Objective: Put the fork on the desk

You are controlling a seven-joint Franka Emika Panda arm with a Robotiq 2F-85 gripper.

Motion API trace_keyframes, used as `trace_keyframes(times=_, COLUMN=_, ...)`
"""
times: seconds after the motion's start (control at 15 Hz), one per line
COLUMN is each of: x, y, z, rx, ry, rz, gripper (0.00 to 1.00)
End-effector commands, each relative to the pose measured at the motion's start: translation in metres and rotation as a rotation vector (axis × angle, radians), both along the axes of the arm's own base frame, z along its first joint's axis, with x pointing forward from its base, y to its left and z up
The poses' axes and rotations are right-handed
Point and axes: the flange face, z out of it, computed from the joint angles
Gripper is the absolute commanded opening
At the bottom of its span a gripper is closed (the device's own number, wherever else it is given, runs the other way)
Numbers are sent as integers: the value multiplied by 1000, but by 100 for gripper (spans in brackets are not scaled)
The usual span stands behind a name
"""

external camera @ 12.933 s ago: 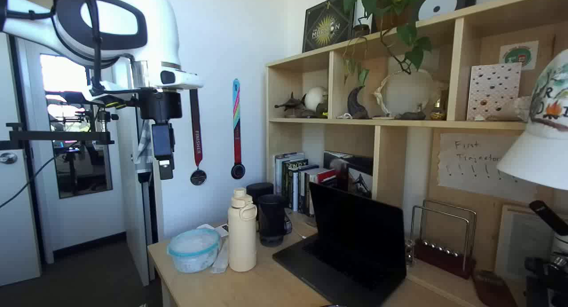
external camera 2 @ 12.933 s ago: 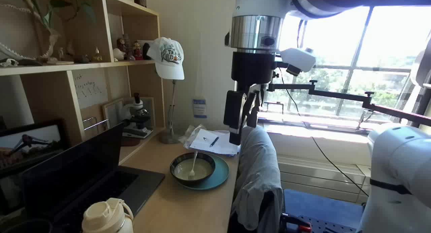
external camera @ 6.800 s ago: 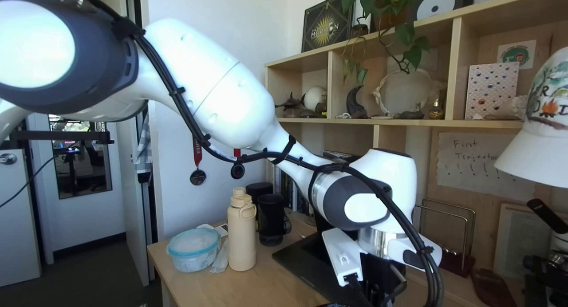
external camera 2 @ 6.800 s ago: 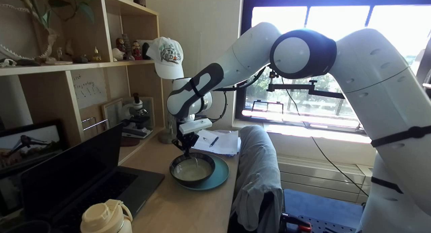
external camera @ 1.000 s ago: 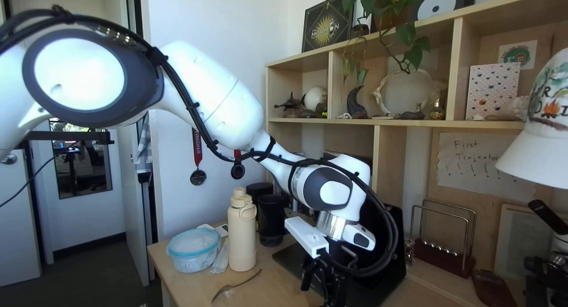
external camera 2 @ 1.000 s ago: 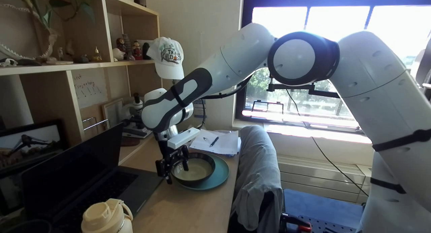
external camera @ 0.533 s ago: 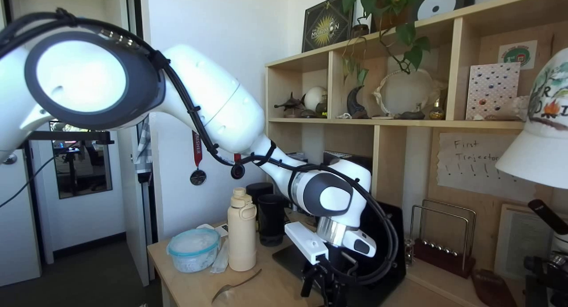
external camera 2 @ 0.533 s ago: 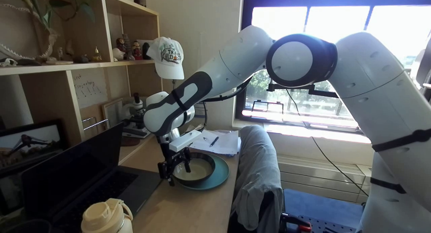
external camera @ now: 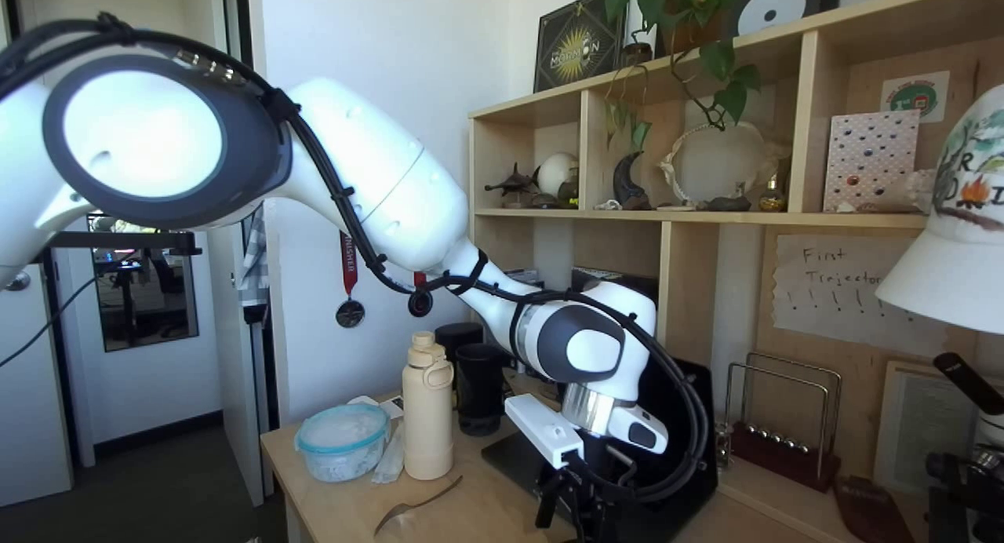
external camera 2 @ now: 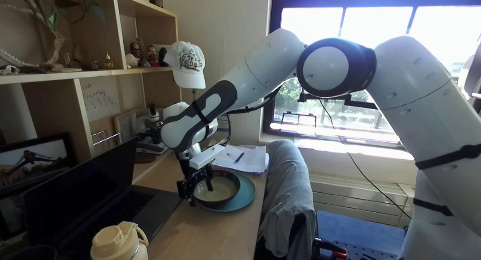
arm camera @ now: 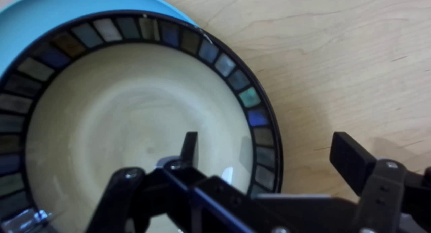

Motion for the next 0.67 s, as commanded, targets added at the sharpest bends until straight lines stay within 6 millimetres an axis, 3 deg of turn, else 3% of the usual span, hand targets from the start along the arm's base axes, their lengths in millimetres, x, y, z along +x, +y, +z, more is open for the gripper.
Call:
trace_keyframes(times=0.0, x=-5, y=2, z=8, rx=-40, ry=-8, rz=-13, gripper=100)
trace_keyframes(times=0.6, x=-1, y=2, z=10, rx=-99, ry=-20, rz=-23, gripper=100)
